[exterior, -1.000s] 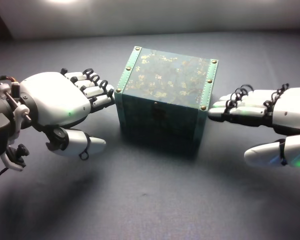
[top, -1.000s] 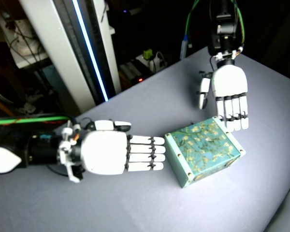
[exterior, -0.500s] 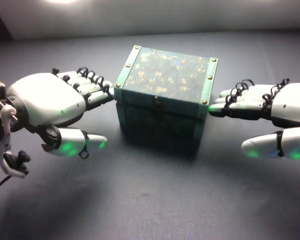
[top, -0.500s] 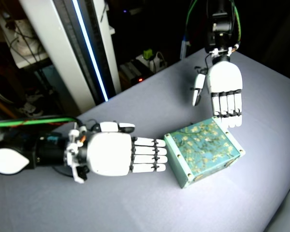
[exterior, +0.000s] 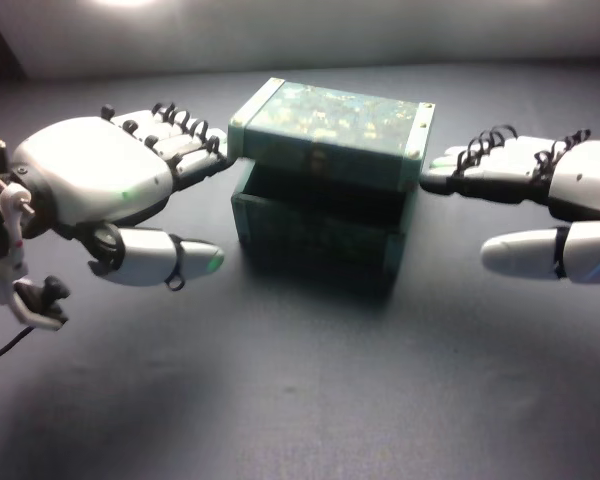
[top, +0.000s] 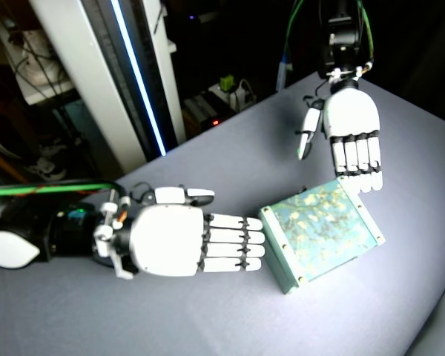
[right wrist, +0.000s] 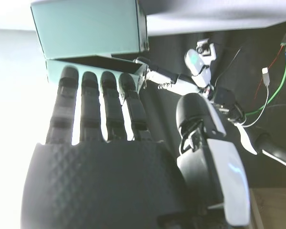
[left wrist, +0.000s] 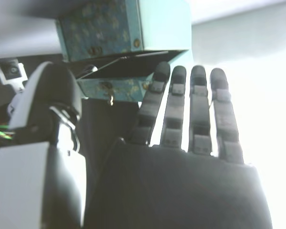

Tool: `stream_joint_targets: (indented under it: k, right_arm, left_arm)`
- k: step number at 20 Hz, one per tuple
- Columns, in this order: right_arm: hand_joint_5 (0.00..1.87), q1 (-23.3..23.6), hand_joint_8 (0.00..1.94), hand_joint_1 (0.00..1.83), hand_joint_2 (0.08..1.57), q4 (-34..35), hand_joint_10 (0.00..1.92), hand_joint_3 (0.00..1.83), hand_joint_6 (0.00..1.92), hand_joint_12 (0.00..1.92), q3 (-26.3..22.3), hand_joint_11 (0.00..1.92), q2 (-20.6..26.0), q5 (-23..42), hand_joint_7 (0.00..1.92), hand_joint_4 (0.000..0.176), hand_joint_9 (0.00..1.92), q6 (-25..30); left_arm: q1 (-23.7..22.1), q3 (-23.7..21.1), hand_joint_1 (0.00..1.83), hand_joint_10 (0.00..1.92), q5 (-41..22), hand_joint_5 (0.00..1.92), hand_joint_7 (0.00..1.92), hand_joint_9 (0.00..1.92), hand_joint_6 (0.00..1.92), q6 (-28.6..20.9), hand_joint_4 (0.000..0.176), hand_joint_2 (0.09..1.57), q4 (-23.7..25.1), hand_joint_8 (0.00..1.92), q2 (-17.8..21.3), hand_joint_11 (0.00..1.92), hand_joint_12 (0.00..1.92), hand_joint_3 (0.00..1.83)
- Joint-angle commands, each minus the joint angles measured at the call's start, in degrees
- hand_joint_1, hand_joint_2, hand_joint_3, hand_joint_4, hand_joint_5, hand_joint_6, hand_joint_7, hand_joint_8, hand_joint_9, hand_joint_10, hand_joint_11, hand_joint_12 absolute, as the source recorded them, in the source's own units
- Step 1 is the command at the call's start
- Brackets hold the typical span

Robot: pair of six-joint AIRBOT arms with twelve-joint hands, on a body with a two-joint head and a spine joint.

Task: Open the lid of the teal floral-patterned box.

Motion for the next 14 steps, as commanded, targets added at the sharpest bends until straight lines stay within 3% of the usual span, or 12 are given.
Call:
stream_joint_targets:
  k: [1, 10, 14]
  right_arm:
    - [0.14, 1.08, 0.00, 0.00, 1.42, 2.65, 0.00, 0.01, 0.00, 0.25, -0.33, 0.00, -0.22, 8.84, 0.12, 0.000, 0.07, 0.22]
    - [0.18, 0.42, 0.00, 0.00, 1.47, 8.78, 0.00, 0.01, 0.00, 0.18, -0.27, 0.00, -0.23, 12.43, 0.15, 0.000, 0.09, -1.86]
    - [0.15, -0.12, 0.00, 0.00, 1.36, 10.27, 0.00, 0.00, 0.00, 0.16, -0.23, 0.00, -0.22, 12.88, 0.12, 0.000, 0.08, -2.12]
  left_arm:
    - [-1.31, -0.11, 0.00, 0.01, -9.16, 0.02, 0.01, 0.03, 0.01, -0.39, 0.000, 1.23, 0.71, 0.00, -0.91, 0.02, 0.01, 0.00]
    - [-2.95, 1.20, 0.00, 0.00, -11.16, 0.00, 0.00, 0.01, 0.00, -0.39, 0.000, 1.17, -0.92, 0.00, -1.76, 0.01, 0.00, 0.00]
    - [-5.32, 2.35, 0.00, 0.01, -10.77, 0.03, 0.02, 0.04, 0.01, 0.18, 0.000, 1.26, -0.87, 0.01, -3.35, 0.03, 0.01, 0.01]
